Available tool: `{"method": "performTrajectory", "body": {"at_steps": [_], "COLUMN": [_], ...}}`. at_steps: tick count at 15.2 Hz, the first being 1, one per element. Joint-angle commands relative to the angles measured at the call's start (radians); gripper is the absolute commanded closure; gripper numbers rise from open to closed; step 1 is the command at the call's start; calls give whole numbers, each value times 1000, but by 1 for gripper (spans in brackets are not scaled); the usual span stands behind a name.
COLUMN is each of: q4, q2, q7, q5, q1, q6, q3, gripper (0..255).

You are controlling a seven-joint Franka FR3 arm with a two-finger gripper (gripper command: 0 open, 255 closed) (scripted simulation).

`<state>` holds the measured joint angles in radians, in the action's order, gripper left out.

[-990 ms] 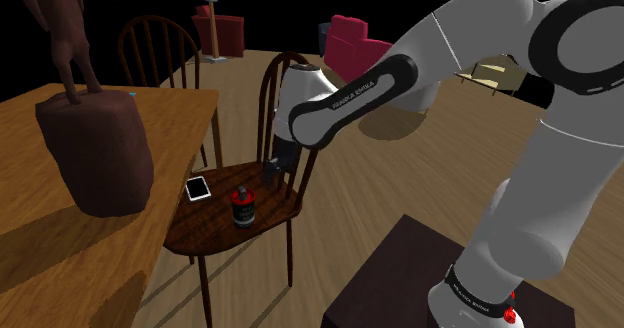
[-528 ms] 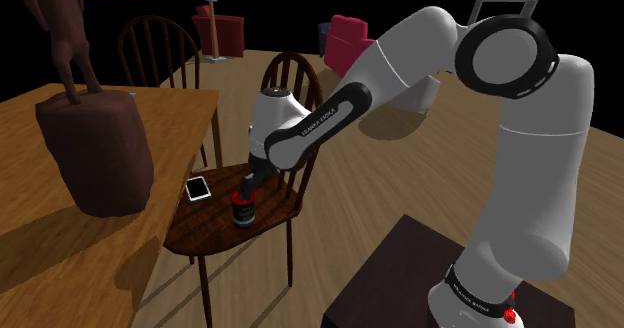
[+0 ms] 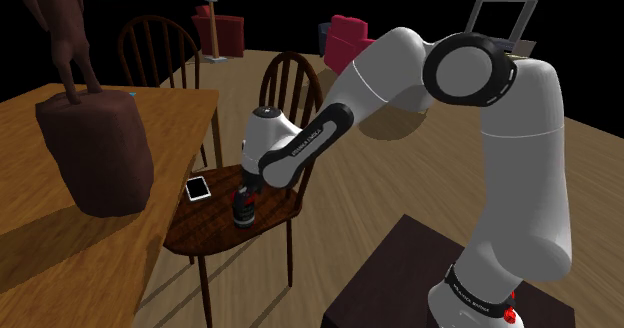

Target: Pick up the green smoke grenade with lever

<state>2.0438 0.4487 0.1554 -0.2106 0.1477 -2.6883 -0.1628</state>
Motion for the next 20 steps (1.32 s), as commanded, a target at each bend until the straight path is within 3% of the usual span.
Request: {"method": "performTrajectory", "body": {"at_steps": [1, 3, 4, 13, 20], "q4": [0, 0, -1, 0, 1], "q2": [21, 27, 28, 27, -45], "q7": [6, 7, 7, 7, -16], "q5": [-8, -10, -11, -10, 18], "q1": [4, 5, 5, 5, -11], "q6": [-21, -27, -27, -27, 44], "q3": [7, 9, 9, 9, -14], "gripper": [0, 0, 255, 255, 255]}}
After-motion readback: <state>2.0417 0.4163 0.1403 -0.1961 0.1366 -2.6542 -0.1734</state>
